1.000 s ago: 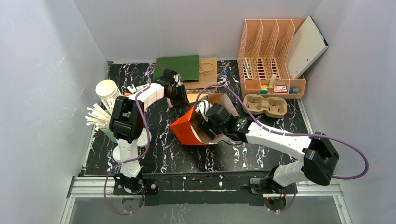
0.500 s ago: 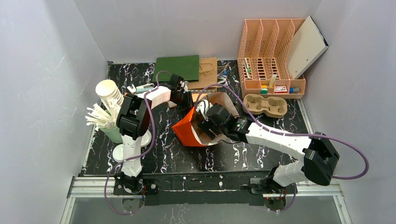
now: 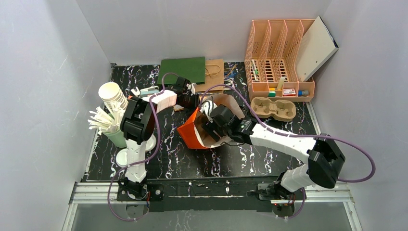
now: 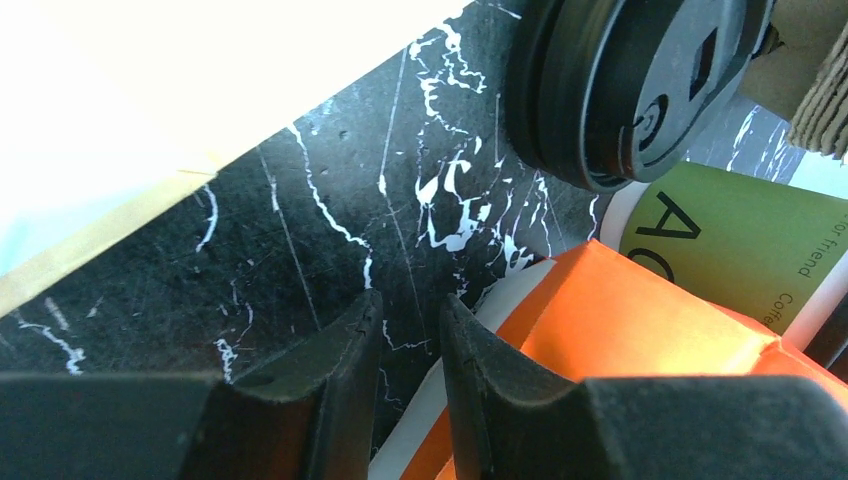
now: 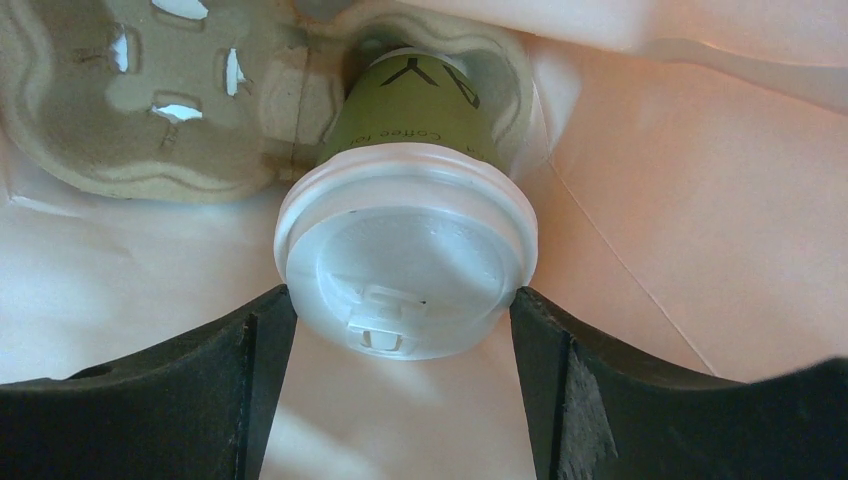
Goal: Pack the takeout coffee
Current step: Place the coffee cup on the cup tray.
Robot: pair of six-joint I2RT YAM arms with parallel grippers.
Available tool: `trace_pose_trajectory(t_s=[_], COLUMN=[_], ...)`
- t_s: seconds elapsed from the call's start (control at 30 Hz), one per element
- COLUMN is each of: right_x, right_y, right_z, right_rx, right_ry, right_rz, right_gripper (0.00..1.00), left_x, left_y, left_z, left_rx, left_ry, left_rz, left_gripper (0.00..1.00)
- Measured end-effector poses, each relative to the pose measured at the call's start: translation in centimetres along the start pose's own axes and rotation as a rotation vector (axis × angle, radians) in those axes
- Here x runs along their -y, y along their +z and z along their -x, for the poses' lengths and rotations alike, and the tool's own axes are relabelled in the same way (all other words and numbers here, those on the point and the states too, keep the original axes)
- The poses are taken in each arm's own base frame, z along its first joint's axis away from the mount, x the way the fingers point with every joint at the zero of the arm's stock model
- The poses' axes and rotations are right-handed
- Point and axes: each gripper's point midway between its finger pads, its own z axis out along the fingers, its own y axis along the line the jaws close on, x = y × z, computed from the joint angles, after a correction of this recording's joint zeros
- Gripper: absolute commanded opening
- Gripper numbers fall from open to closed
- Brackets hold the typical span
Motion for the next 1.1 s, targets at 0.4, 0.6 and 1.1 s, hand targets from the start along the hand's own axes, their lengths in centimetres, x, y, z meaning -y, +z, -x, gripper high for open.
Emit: trace_pose_trajectory(t_s=[0.4, 0.6, 1.1], right_x=[0.3, 0.5, 0.5], right_y=[0.9, 1.5, 2.3], right_z=[0.6, 0.8, 1.3], right_rx=[-0.026, -0.036, -0.072], right_ry=[0.014, 0.029, 0.040], right_rz=[0.011, 0.012, 0.029], right_gripper=[0.48, 0.48, 0.49], left_x=[1.0, 1.9, 2.2], left_y=[-0.2, -1.3, -1.6], left_z=[-0.2, 0.3, 0.7], left_rx=[0.030, 0.060, 0.085], left_ry=[0.050, 0.068, 0.081], left_rz=[-0.031, -0.045, -0.054], left_gripper=[0.27, 0.27, 0.27])
